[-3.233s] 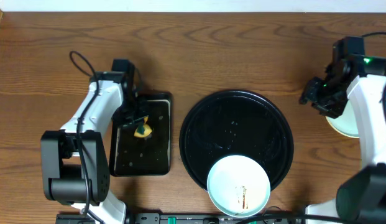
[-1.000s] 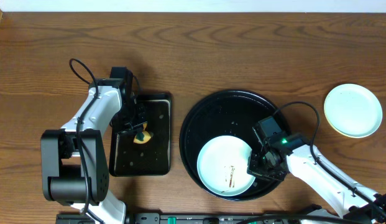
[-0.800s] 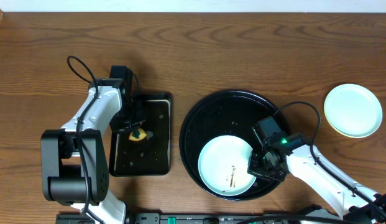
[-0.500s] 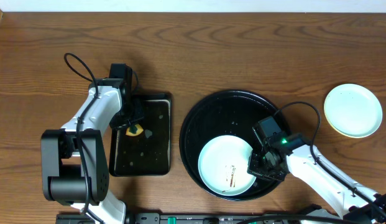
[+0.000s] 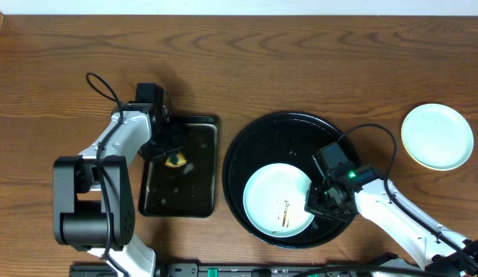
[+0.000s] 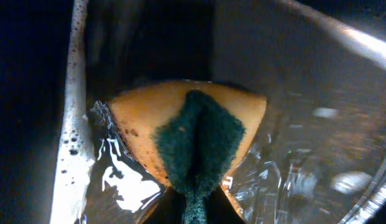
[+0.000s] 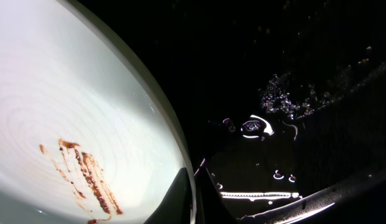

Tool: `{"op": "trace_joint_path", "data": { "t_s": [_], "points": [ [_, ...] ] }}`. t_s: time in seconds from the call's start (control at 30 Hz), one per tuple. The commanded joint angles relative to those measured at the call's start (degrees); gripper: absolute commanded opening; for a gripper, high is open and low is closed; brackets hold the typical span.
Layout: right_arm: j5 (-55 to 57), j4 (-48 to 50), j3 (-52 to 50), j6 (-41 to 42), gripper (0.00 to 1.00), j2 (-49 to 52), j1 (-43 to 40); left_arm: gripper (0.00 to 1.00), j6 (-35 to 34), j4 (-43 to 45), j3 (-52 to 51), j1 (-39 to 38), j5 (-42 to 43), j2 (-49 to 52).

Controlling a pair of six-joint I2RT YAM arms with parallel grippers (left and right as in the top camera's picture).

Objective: Clean dirty plates on tray and stack at the side

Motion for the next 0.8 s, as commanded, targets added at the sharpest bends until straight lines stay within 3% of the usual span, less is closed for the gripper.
{"op": "trace_joint_path", "data": {
  "t_s": [0.0,0.17,0.4,0.77],
  "points": [
    [-0.11,-0.07,-0.22,0.44,0.02,-0.57,0.52,0.08,3.58,0.44,-1.81,-0.61,15.19,3.50],
    [-0.09,-0.02,-0.22,0.46,0.02,-0.57,0.52,0.07,1.14,-0.33,-1.68,-0.59,16.31,2.14],
    [0.20,0.17,-0.22,0.46,0.02,-0.57,0.52,0.07,-3.82,-1.62,-1.57,-0.59,6.95,-3.72],
    [1.62,6.14,-0.22,1.53,0.02,-0.39,-3.61,0.07,-1.79,-5.25,-1.60,-3.72,18.82,-20.57]
  ]
}}
